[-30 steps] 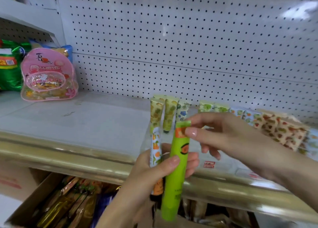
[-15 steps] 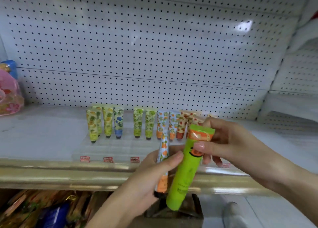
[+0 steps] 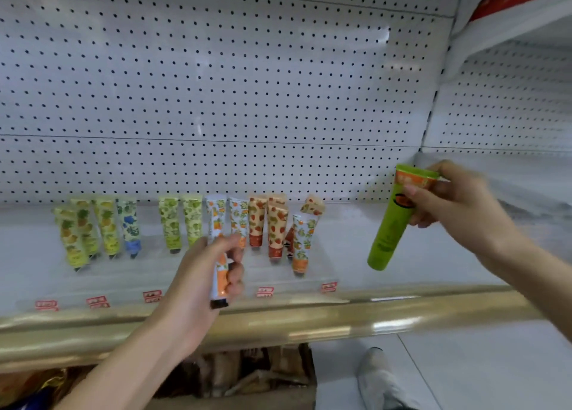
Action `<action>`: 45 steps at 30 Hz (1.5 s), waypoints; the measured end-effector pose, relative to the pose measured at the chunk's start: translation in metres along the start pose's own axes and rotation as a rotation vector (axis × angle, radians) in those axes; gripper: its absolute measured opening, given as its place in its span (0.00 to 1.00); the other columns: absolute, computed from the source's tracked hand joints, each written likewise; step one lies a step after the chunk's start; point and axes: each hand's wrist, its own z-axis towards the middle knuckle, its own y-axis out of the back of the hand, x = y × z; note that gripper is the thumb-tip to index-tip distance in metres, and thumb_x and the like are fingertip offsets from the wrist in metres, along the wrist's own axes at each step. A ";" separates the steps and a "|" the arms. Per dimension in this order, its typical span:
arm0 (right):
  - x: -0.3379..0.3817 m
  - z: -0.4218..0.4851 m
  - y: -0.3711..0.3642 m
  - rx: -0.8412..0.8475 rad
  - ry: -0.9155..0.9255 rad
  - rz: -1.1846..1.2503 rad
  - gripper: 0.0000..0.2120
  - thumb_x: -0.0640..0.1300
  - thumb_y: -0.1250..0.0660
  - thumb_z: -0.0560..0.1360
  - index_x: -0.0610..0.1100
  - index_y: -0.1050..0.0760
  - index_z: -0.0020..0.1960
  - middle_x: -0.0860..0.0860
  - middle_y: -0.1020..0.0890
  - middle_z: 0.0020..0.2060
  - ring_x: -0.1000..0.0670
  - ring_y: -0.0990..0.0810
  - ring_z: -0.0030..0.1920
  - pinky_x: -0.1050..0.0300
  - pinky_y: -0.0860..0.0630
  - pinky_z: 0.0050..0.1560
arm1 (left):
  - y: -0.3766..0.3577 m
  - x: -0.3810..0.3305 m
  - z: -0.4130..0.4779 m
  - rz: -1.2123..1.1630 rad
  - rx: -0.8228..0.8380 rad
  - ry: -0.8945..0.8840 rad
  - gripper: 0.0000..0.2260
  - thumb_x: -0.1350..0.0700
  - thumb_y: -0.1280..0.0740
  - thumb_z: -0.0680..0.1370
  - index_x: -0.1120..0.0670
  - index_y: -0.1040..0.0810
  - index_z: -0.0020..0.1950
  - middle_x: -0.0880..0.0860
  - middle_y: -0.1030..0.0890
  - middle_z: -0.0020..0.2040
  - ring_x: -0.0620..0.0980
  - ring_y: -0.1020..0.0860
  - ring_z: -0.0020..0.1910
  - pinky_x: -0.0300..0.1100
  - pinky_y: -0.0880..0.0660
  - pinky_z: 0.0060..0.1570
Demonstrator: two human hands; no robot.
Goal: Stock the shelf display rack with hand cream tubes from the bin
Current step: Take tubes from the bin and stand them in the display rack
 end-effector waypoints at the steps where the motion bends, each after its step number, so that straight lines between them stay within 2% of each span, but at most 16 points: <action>1: -0.008 0.005 -0.002 -0.026 -0.013 0.009 0.05 0.39 0.35 0.77 0.43 0.30 0.43 0.43 0.19 0.34 0.53 0.21 0.27 0.62 0.24 0.29 | -0.002 0.000 0.003 0.066 -0.037 -0.023 0.06 0.56 0.34 0.76 0.56 0.30 0.45 0.51 0.29 0.33 0.46 0.34 0.24 0.38 0.37 0.23; 3: -0.018 0.013 -0.008 -0.077 -0.053 0.086 0.06 0.40 0.35 0.77 0.43 0.31 0.43 0.43 0.19 0.35 0.53 0.21 0.27 0.61 0.24 0.30 | -0.003 0.002 0.008 0.184 -0.100 -0.083 0.06 0.53 0.33 0.76 0.54 0.26 0.43 0.51 0.28 0.33 0.46 0.32 0.26 0.43 0.35 0.31; 5: -0.023 0.022 -0.017 -0.110 -0.096 0.164 0.08 0.43 0.35 0.78 0.44 0.32 0.42 0.44 0.19 0.36 0.51 0.20 0.29 0.58 0.23 0.33 | -0.003 0.002 0.012 0.234 -0.128 -0.128 0.06 0.51 0.31 0.74 0.52 0.23 0.45 0.49 0.28 0.32 0.46 0.30 0.28 0.44 0.33 0.34; 11: -0.037 0.053 -0.042 -0.150 -0.186 0.165 0.12 0.47 0.36 0.78 0.38 0.31 0.50 0.42 0.18 0.39 0.43 0.17 0.36 0.46 0.19 0.44 | -0.001 0.004 0.023 0.199 -0.153 -0.125 0.04 0.58 0.31 0.74 0.54 0.26 0.45 0.49 0.31 0.32 0.46 0.33 0.29 0.40 0.33 0.29; 15: -0.045 0.066 -0.051 -0.157 -0.230 0.183 0.08 0.44 0.37 0.78 0.39 0.32 0.48 0.44 0.19 0.39 0.44 0.17 0.35 0.46 0.18 0.44 | 0.003 0.005 0.032 0.104 -0.185 -0.064 0.06 0.60 0.33 0.76 0.58 0.30 0.47 0.51 0.30 0.33 0.46 0.32 0.26 0.37 0.33 0.21; 19: -0.047 0.071 -0.059 -0.134 -0.253 0.234 0.08 0.43 0.38 0.79 0.41 0.32 0.44 0.45 0.20 0.40 0.47 0.18 0.33 0.51 0.18 0.42 | 0.006 0.010 0.036 0.151 -0.205 -0.118 0.08 0.57 0.32 0.75 0.60 0.27 0.50 0.51 0.26 0.33 0.47 0.29 0.29 0.42 0.30 0.32; 23: -0.050 0.072 -0.072 -0.093 -0.272 0.261 0.09 0.43 0.38 0.79 0.42 0.33 0.42 0.43 0.21 0.40 0.46 0.18 0.32 0.51 0.18 0.41 | 0.007 0.011 0.040 0.157 -0.223 -0.153 0.12 0.55 0.31 0.74 0.60 0.25 0.55 0.54 0.24 0.43 0.48 0.24 0.37 0.43 0.25 0.40; 27: -0.053 0.077 -0.081 -0.067 -0.289 0.252 0.09 0.44 0.37 0.79 0.43 0.34 0.42 0.44 0.20 0.40 0.44 0.18 0.34 0.47 0.18 0.44 | 0.008 0.011 0.041 0.150 -0.210 -0.150 0.12 0.54 0.32 0.74 0.59 0.24 0.54 0.54 0.24 0.43 0.48 0.24 0.37 0.43 0.25 0.40; 35: -0.042 0.085 -0.089 0.043 -0.208 0.172 0.08 0.43 0.38 0.79 0.41 0.35 0.45 0.44 0.20 0.40 0.46 0.18 0.33 0.49 0.19 0.43 | 0.014 0.012 0.041 0.150 -0.199 -0.146 0.12 0.54 0.32 0.72 0.59 0.22 0.51 0.53 0.22 0.42 0.45 0.23 0.35 0.38 0.22 0.34; 40: -0.034 0.086 -0.095 0.074 -0.166 0.097 0.07 0.43 0.39 0.79 0.40 0.34 0.48 0.42 0.20 0.43 0.46 0.18 0.34 0.51 0.19 0.41 | 0.017 0.013 0.042 0.144 -0.202 -0.149 0.12 0.55 0.32 0.73 0.61 0.23 0.52 0.54 0.22 0.42 0.45 0.23 0.34 0.42 0.24 0.39; 45: -0.032 0.086 -0.095 0.097 -0.142 0.070 0.08 0.44 0.39 0.79 0.39 0.33 0.49 0.42 0.20 0.42 0.45 0.18 0.35 0.47 0.19 0.44 | 0.020 0.015 0.043 0.134 -0.210 -0.146 0.11 0.55 0.32 0.72 0.60 0.22 0.51 0.52 0.20 0.39 0.42 0.22 0.32 0.43 0.24 0.41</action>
